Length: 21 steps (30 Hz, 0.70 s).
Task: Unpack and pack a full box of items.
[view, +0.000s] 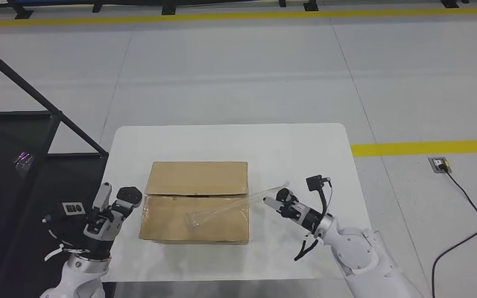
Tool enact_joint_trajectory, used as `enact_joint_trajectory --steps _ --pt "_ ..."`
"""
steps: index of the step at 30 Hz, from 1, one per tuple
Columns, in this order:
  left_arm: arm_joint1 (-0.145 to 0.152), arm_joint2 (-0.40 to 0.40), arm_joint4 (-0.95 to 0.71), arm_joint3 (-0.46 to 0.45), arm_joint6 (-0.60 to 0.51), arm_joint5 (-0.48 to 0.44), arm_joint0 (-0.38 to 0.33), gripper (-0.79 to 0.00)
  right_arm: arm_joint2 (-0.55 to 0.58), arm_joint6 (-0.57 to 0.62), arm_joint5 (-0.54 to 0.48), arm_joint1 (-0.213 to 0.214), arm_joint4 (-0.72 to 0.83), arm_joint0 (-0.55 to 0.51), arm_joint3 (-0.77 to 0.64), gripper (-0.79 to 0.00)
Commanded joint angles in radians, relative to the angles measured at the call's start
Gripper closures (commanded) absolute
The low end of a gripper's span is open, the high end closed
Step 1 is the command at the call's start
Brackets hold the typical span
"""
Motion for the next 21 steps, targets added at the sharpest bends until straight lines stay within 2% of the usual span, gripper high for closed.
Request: enact_joint_trajectory --steps 1,8,10,13,18,20,21 --pt "-0.001 -0.002 0.002 -0.002 -0.001 -0.005 0.004 -0.785 0.000 -0.006 -0.008 0.000 0.001 0.003 0.007 -0.594" --pt "-0.004 -0.008 0.003 -0.004 0.000 -0.009 0.014 -0.785 -0.013 -0.014 -0.030 -0.002 0.018 0.029 0.028 -0.573" --pt "-0.005 -0.009 0.006 -0.005 -0.001 -0.013 0.017 -0.785 -0.020 -0.022 -0.033 -0.004 0.021 0.036 0.031 -0.536" --pt "-0.007 -0.010 0.009 -0.008 0.000 -0.014 0.022 -0.785 -0.027 -0.030 -0.033 -0.005 0.024 0.044 0.033 -0.416" --pt "-0.009 -0.011 0.011 -0.010 0.000 -0.016 0.027 -0.785 -0.040 -0.028 -0.023 -0.007 0.026 0.057 0.032 -0.311" --pt "-0.010 -0.012 0.011 -0.010 -0.001 -0.017 0.028 -0.785 -0.043 -0.030 -0.015 -0.008 0.026 0.058 0.027 -0.194" --pt "-0.010 -0.012 0.011 -0.009 -0.002 -0.016 0.029 -0.785 -0.044 -0.031 -0.012 -0.008 0.024 0.057 0.023 -0.071"
